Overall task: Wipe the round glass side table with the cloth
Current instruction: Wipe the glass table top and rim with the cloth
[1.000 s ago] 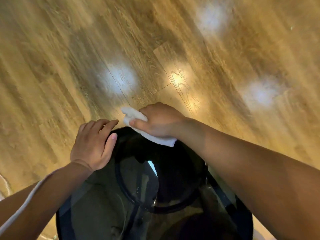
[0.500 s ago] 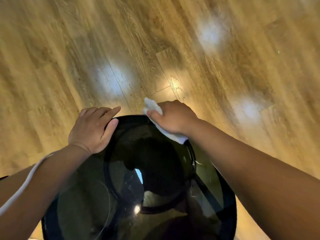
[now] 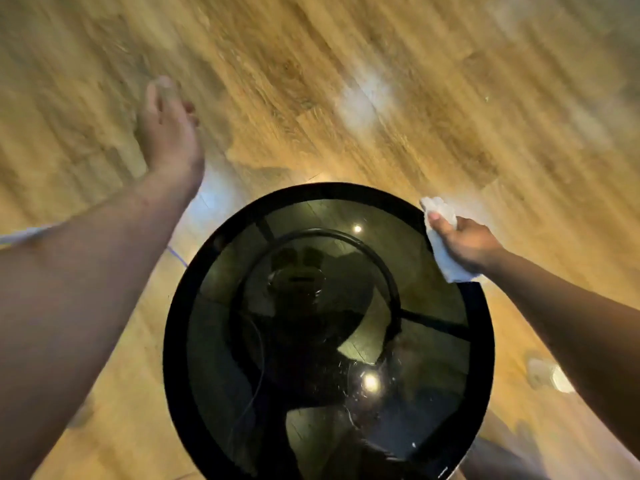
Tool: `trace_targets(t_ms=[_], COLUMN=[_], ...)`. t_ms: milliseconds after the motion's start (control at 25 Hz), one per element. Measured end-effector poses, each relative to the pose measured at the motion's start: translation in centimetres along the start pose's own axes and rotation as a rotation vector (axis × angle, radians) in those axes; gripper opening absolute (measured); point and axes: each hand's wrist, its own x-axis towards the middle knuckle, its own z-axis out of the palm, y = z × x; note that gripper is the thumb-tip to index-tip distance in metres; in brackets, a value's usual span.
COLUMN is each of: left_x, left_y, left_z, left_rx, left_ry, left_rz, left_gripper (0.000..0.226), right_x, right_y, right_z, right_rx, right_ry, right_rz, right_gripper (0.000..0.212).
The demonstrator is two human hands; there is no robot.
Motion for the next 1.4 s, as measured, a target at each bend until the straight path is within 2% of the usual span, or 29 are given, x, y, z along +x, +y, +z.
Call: trace_targets(t_ms=[40,80,200,280,320,440,560,640,800,880,960,1040,1120,1200,1320,1400], left_x=[2.2,4.1,6.2,3.0,0.6,-6.3,-10.9,-12.6,-14.0,-15.1,-16.2,-16.4,-15.6,-15.4,-15.2,-14.7], left_y=[1.5,2.4,2.6,2.1,1.7,-0.7,-1.6,-1.4,-0.5,-0.1,-0.6,-1.0,-0.9,-0.8,-1.3,-1.6], left_z=[-1.8,-3.8,-8.6,-7.4,-5.8,0.4,9.0,14.4,23.5,27.5,29.6,30.2,30.2,30.3,30.6,30.5], left_rx=[-0.011,0.048,0.277,0.462,0.537,0.789,0.958,0.98,1.079,1.231,1.451,1.601,1.613,1.623,1.626,1.588], left_ry=[0.072,0.074,-0.093,-0.164,-0.244,-0.629,-0.952,-1.072,-1.168,-1.361,-1.642,-1.834,-1.901,-1.952,-1.963,-1.968], left_rz=[-0.042,-0.072,-0.125,-0.107,-0.053,0.239,0.509,0.534,0.523,0.442,0.333,0.372,0.337,0.343,0.495,0.513], left_gripper=[0.023,0.026,0.027,0.027,0.026,0.026,0.047,0.051,0.041,0.043,0.044,0.041,0.03,0.023,0.027,0.029], right_x=[-0.7,-1.0,-1.5,-1.6,-1.4,0.0,1.3,1.0,-1.4,-2.9,-4.5,-6.5,-9.2,-12.4,-14.2,-11.7], right_y=[0.5,0.5,-0.4,-0.4,-0.5,-2.2,-2.2,-0.2,3.5,5.4,7.1,8.5,9.5,10.7,11.2,10.4], right_z=[0.4,0.7,0.9,0.6,0.6,0.6,0.1,0.0,0.3,0.7,1.4,2.5,3.6,4.7,5.4,4.8], right_rx=[0.03,0.049,0.084,0.133,0.149,0.119,0.19,0.291,0.572,0.666,0.668,0.631,0.626,0.66,0.562,0.491], right_ry=[0.012,0.024,0.04,0.059,0.064,0.042,-0.022,-0.065,-0.11,-0.121,-0.096,-0.055,-0.002,0.038,0.025,0.052], right_rz=[0.023,0.03,-0.008,-0.054,-0.086,-0.192,-0.214,-0.165,-0.02,0.054,0.1,0.105,0.126,0.211,0.262,0.158], right_gripper=[0.085,0.083,0.073,0.063,0.059,0.051,0.05,0.05,0.049,0.049,0.051,0.045,0.03,0.024,0.028,0.034])
